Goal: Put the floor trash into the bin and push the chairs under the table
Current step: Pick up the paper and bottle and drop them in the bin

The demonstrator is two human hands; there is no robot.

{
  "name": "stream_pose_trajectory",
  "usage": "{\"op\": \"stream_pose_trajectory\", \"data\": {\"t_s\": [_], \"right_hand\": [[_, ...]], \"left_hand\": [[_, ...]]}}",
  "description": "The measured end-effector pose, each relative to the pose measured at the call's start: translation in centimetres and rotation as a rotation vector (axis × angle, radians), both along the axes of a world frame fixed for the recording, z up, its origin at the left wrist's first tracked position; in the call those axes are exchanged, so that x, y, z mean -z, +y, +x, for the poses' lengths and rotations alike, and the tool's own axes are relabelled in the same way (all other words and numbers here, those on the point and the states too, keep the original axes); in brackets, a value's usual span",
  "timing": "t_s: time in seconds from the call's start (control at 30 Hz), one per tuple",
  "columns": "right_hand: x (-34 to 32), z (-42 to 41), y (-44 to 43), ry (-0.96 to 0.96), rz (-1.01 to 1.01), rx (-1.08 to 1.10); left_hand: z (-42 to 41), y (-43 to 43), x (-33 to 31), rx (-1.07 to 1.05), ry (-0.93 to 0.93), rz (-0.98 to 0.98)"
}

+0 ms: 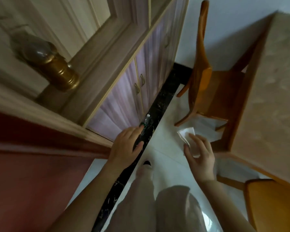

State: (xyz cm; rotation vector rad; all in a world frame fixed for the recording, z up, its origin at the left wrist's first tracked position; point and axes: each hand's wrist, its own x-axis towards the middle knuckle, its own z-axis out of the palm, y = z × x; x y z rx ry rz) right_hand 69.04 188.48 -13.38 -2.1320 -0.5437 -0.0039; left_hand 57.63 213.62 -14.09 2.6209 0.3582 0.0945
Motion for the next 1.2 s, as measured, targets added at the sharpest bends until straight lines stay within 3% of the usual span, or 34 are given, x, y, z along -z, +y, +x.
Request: {"op": "stream_pose_trajectory", "data": {"t_s": [0.23, 0.47, 0.7, 0.93, 1.2], "right_hand": [[15.7, 7.8, 7.6, 0.133, -0.028, 0.034], [40.2, 13.1, 12.2, 0.233, -0.115, -0.04], [60.3, 15.8, 13.6, 0.216, -0.172, -0.168], [69.2, 16.7, 13.6, 0.248, -0.143, -0.139], [71.5, 16.2, 14.3, 0.294, -0.128, -0.082]], "left_hand": [[6.9, 3.7, 15.3, -0.1, 0.141, -0.063], [11.7, 5.7, 41.0, -0.23, 0.129, -0.083], [15.1, 8.0, 63.7, -0.18, 0.17, 0.022], [17.5, 10.2, 73.2, -0.259, 0.19, 0.026], [19.6, 10.3, 75.4, -0.408, 0.278, -0.015]]}}
